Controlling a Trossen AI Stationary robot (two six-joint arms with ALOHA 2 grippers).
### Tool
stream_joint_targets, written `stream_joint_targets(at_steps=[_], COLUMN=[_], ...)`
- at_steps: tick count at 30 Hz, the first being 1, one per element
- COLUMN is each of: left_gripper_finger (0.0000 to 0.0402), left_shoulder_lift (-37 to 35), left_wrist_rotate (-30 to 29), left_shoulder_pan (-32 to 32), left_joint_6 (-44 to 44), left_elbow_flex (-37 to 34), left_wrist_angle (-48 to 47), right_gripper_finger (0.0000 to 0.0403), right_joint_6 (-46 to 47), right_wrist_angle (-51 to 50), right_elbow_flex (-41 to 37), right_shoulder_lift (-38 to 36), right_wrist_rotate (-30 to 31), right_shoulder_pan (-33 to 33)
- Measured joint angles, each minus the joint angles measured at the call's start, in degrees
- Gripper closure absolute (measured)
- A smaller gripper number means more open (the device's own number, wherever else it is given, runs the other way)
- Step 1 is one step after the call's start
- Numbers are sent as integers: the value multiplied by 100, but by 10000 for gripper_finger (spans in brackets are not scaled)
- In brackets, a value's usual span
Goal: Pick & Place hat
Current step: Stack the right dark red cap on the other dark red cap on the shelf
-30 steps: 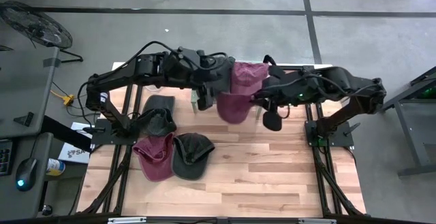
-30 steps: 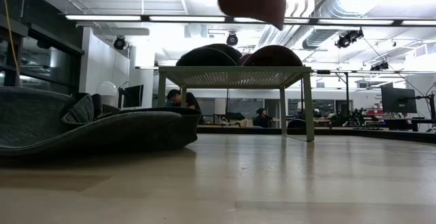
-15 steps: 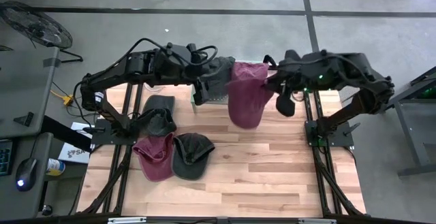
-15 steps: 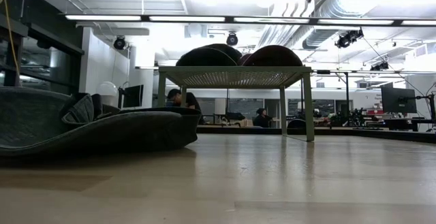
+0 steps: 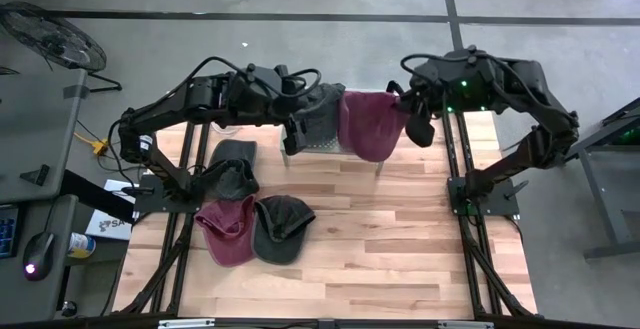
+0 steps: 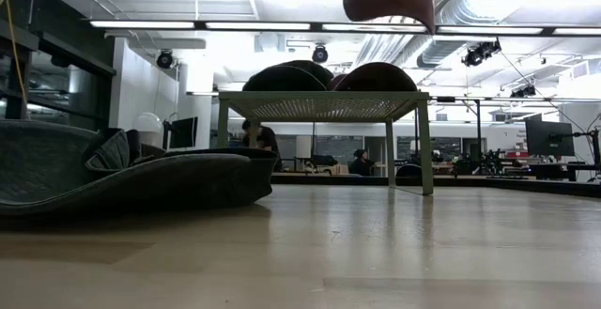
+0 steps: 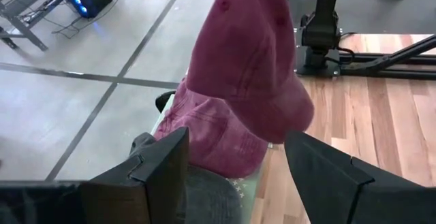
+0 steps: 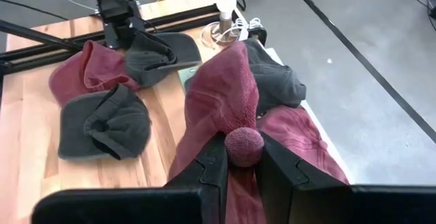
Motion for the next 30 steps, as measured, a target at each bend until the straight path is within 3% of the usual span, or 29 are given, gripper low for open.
stream_joint_targets(at_steps=[30], left_gripper_finger=[166], left_shoulder_lift=[4], left_wrist_rotate=[59], left_shoulder_pan=[0], left_joint_6=[-194], left_elbow_flex=[-4], left_wrist_angle=[-320], right_gripper_finger=[358], right_joint_6=[-470], right_wrist_angle=[147], right_elbow_flex=[-4], right_shoulder_lift=[352], right_wrist_rotate=[-739], right_shoulder_pan=[-819])
